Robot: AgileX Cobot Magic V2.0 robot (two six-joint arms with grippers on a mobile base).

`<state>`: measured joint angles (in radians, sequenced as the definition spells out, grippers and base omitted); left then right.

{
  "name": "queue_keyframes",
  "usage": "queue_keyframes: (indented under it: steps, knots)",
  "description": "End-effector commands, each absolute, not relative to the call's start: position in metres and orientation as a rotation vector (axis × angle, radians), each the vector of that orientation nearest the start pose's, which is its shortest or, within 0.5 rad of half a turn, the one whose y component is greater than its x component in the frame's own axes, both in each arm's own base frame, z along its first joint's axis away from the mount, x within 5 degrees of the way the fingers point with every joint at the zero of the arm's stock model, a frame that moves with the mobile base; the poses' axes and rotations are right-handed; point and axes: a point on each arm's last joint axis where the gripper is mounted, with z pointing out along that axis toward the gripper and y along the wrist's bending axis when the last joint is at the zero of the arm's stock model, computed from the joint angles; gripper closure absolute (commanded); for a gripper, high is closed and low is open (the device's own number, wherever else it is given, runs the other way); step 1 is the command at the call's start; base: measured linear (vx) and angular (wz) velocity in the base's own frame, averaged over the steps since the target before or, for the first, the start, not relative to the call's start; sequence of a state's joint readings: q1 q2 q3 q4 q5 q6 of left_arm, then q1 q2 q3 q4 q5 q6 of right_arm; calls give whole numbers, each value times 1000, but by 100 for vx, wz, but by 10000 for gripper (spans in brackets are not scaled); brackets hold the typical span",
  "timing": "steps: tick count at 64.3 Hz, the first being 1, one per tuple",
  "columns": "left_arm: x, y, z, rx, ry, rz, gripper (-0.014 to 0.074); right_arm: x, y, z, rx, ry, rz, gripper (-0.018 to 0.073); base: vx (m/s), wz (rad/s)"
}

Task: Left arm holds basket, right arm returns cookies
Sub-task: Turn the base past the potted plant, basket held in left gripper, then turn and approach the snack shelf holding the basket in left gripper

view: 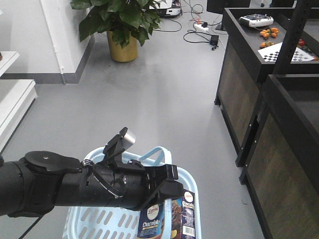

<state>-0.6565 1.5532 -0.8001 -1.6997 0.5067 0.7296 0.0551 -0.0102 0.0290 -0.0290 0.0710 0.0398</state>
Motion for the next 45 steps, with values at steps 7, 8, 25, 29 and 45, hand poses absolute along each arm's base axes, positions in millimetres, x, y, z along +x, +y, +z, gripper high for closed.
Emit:
queue_keyframes:
  steps: [7,8,25,29,45]
  knots:
    - [219,-227,250,-98,2384,-1517,604,56,3,205,-30,1486,48,567,28,-6]
    - [219,-227,250,-98,2384,-1517,604,56,3,205,-30,1486,48,567,28,-7]
    - [219,-227,250,-98,2384,-1517,604,56,3,205,-30,1486,48,567,29,-5]
    - [219,-227,250,-98,2384,-1517,604,56,3,205,-30,1486,48,567,30,-1]
    - [219,-227,250,-98,2384,-1517,604,56,3,205,-30,1486,48,567,31,3]
